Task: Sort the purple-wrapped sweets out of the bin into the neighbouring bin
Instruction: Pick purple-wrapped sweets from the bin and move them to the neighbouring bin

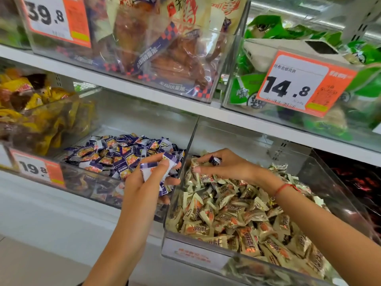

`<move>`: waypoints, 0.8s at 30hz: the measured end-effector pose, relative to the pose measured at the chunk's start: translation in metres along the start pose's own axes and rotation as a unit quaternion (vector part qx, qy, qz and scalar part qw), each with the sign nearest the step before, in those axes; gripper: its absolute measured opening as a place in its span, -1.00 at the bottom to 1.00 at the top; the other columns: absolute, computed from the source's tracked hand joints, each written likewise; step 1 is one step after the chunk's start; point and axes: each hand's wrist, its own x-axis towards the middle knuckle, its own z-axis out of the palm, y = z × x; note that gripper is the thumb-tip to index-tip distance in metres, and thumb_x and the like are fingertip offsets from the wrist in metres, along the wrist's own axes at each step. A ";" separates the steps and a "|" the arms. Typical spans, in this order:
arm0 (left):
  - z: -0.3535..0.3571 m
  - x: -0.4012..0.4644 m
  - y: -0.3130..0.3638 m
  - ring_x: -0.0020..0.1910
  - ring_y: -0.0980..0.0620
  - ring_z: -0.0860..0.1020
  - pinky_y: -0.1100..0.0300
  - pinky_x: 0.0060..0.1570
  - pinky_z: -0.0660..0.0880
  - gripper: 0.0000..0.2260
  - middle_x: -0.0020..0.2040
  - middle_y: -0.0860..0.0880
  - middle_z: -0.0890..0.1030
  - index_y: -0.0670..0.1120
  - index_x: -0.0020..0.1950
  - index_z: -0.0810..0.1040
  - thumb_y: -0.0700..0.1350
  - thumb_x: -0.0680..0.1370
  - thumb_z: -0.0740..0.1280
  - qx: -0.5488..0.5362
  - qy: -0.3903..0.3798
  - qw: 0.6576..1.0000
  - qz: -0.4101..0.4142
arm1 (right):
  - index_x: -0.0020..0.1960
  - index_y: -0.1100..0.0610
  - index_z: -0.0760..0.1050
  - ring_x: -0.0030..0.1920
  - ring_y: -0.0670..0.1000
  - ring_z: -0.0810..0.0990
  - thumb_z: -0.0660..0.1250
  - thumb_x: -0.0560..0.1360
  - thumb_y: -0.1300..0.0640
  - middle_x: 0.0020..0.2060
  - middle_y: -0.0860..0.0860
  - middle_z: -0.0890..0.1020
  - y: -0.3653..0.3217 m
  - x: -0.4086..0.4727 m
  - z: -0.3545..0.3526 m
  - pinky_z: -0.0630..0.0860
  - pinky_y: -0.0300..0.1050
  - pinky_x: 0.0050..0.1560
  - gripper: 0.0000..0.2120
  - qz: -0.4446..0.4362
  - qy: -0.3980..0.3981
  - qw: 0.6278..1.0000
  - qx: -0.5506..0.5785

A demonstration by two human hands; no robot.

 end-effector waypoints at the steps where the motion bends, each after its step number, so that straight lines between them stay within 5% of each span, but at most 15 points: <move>1: 0.000 0.000 0.000 -0.36 0.19 0.62 0.32 -0.52 0.44 -0.91 -0.18 0.08 0.69 0.05 -0.04 0.57 -0.13 0.54 0.31 -0.002 -0.001 1.000 0.000 | 0.16 -0.09 0.61 0.30 -0.13 0.41 0.45 0.39 -0.16 0.26 -0.13 0.52 -0.001 -0.001 -0.003 0.29 -0.19 0.33 -0.63 -0.009 -0.009 1.000 -0.005; 5: 0.001 0.000 0.001 -0.37 0.19 0.62 0.33 -0.53 0.45 -0.91 -0.22 0.11 0.69 0.04 -0.03 0.57 -0.13 0.54 0.30 -0.005 -0.001 1.000 0.003 | 0.02 -0.06 0.63 0.15 -0.02 0.55 0.43 0.44 -0.09 0.16 -0.09 0.61 0.009 -0.003 0.000 0.43 -0.04 0.25 -0.80 -0.016 0.051 0.969 -0.242; 9: 0.003 0.000 0.001 -0.38 0.21 0.61 0.33 -0.53 0.44 -0.91 -0.24 0.13 0.69 0.03 -0.02 0.56 -0.14 0.56 0.29 0.005 0.001 1.000 0.004 | 0.01 0.11 0.49 -0.11 -0.01 0.51 0.37 0.51 -0.03 -0.14 -0.06 0.51 0.024 -0.005 0.031 0.52 -0.12 0.02 -0.78 -0.019 0.031 0.878 -0.476; 13: 0.003 -0.001 0.001 -0.36 0.21 0.62 0.28 -0.45 0.48 -0.91 -0.21 0.10 0.69 0.05 -0.03 0.55 -0.13 0.56 0.29 0.005 0.005 1.000 -0.003 | 0.08 0.17 0.47 -0.13 -0.02 0.53 0.28 0.56 0.23 -0.11 0.01 0.52 0.026 0.007 0.039 0.48 -0.19 -0.13 -0.90 0.013 0.044 0.855 -0.516; 17: 0.001 -0.002 0.001 -0.33 0.21 0.62 0.23 -0.37 0.48 -0.91 -0.25 0.13 0.68 0.06 -0.03 0.56 -0.12 0.56 0.30 0.003 0.002 1.000 -0.002 | 0.09 0.06 0.57 -0.01 0.00 0.55 0.30 0.57 0.04 0.04 -0.06 0.58 0.027 0.006 0.008 0.47 -0.12 -0.02 -0.84 0.064 0.026 0.950 -0.305; 19: 0.000 0.000 0.000 -0.33 0.20 0.62 0.25 -0.39 0.48 -0.90 -0.25 0.13 0.68 0.07 -0.03 0.55 -0.13 0.56 0.30 -0.002 -0.001 1.000 -0.001 | 0.08 0.05 0.59 -0.23 -0.09 0.59 0.27 0.59 0.02 -0.21 -0.15 0.64 0.024 -0.009 -0.002 0.44 -0.17 -0.23 -0.83 0.065 0.061 0.992 -0.090; 21: 0.000 -0.001 0.002 -0.33 0.18 0.63 0.31 -0.46 0.48 -0.89 -0.19 0.08 0.68 0.07 0.00 0.54 -0.13 0.57 0.28 -0.003 -0.009 1.000 0.003 | 0.09 0.14 0.53 -0.52 -0.13 0.36 0.22 0.61 0.05 -0.53 -0.15 0.45 0.013 -0.026 -0.005 0.25 -0.22 -0.33 -0.81 0.061 0.084 0.985 0.139; 24: -0.007 -0.006 0.006 -0.37 0.22 0.58 0.34 -0.50 0.44 -0.90 -0.24 0.06 0.66 0.13 0.04 0.49 -0.07 0.59 0.25 0.087 -0.007 0.993 0.080 | 0.16 0.16 0.44 -0.54 -0.12 0.23 0.18 0.63 0.07 -0.54 -0.11 0.31 -0.013 -0.044 0.002 0.25 -0.15 -0.22 -0.80 0.026 0.085 0.943 0.320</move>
